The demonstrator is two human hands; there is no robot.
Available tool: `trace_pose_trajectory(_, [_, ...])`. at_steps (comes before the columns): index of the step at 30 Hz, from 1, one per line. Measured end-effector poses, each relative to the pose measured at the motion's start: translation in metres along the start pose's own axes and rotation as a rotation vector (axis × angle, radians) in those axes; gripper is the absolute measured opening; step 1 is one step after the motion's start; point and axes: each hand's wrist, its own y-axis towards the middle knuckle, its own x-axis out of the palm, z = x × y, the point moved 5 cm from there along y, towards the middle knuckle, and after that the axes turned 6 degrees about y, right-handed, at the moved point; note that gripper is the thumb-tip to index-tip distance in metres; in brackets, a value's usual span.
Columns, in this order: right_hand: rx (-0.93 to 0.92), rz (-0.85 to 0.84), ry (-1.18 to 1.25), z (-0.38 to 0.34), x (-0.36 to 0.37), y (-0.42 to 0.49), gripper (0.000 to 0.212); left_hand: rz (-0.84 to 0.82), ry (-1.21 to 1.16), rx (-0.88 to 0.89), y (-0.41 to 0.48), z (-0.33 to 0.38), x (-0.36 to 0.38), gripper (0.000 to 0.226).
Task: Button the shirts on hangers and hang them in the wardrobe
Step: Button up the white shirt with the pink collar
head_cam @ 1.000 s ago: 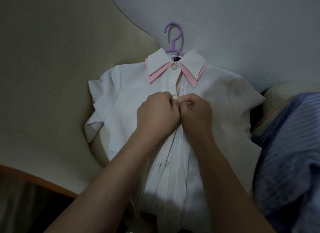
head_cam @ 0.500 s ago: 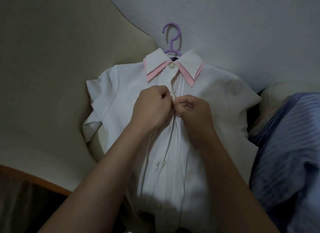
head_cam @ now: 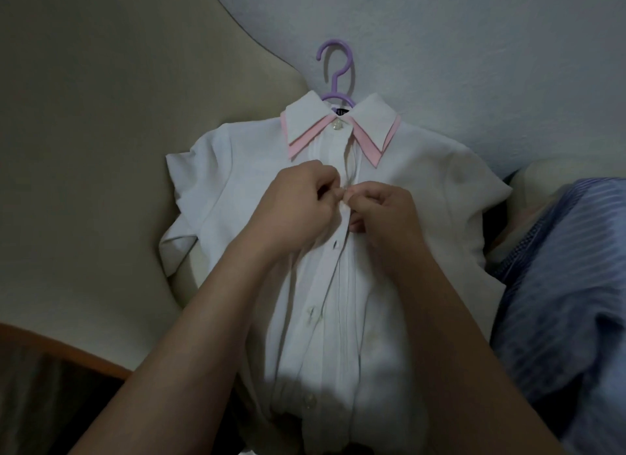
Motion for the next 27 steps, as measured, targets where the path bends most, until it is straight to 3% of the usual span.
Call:
trace_pose_trajectory(6, [0.132,-0.075,0.046,-0.002,-0.001,0.006,0.017,-0.022,0.047,0.086,-0.003,0.002,-0.007,0.014])
trace_pose_trajectory(13, [0.043,-0.124,-0.103,-0.009,-0.001,0.002,0.041,0.033,0.155,-0.074,-0.007,-0.005,-0.008,0.013])
trace_pose_trajectory(17, [-0.093,0.028,-0.205,-0.012,-0.005,-0.014,0.019,0.153,0.177,-0.111,-0.033,0.004,-0.021,0.015])
trace_pose_trajectory(20, [-0.167,0.115,-0.355,-0.018,-0.01,-0.039,0.01,0.01,0.176,-0.133,-0.062,0.008,-0.007,0.022])
trace_pose_trajectory(23, [-0.157,0.028,-0.41,-0.011,-0.004,-0.064,0.011,-0.12,0.195,-0.194,-0.086,0.007,0.011,0.025])
trace_pose_trajectory(27, [-0.22,-0.003,-0.446,-0.001,0.001,-0.076,0.009,-0.025,0.259,-0.222,-0.091,0.006,0.012,0.029])
